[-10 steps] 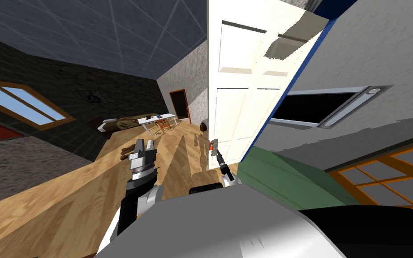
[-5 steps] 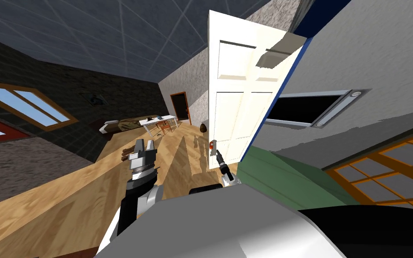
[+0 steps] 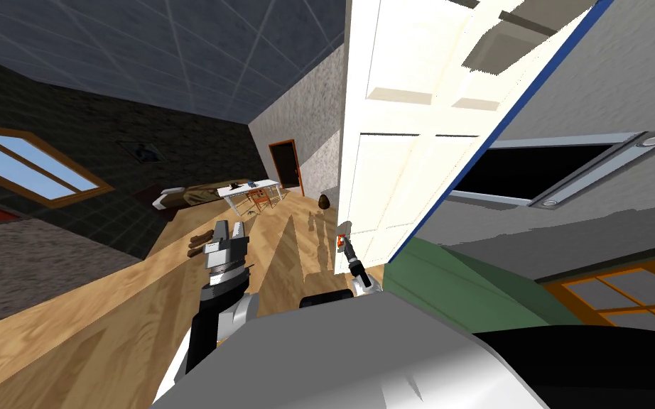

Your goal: Push the door open

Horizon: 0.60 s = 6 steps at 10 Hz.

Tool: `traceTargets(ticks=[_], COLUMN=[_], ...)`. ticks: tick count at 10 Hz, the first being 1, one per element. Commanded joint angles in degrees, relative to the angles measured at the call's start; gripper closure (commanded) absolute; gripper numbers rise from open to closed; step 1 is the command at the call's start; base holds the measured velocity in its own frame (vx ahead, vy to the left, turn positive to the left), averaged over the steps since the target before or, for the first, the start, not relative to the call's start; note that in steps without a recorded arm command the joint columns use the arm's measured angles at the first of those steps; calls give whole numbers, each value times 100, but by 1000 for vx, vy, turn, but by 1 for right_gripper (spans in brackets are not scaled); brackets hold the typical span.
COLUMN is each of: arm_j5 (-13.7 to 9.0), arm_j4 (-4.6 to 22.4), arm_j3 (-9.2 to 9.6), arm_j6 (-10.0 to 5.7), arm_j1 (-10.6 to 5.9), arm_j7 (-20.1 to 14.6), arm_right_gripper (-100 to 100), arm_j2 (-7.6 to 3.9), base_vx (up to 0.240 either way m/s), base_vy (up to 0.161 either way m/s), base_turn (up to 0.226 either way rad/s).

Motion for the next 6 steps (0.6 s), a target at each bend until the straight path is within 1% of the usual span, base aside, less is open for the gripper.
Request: traceTargets(ticks=[1, 2, 3, 6], arm_j5=[-8, -4, -4, -4], arm_j4=[20, 4, 4, 4], arm_j3=[-21, -12, -12, -12], arm_j6=[-33, -16, -16, -16], arm_j1=[0, 4, 4, 4], arm_j7=[15, 9, 9, 9], arm_right_gripper=[-100, -100, 100, 100], arm_j2=[29, 17, 17, 17], base_vx=[231, 100, -16, -31], base_vy=[16, 7, 0, -2], base_turn=[22, 6, -11, 3])
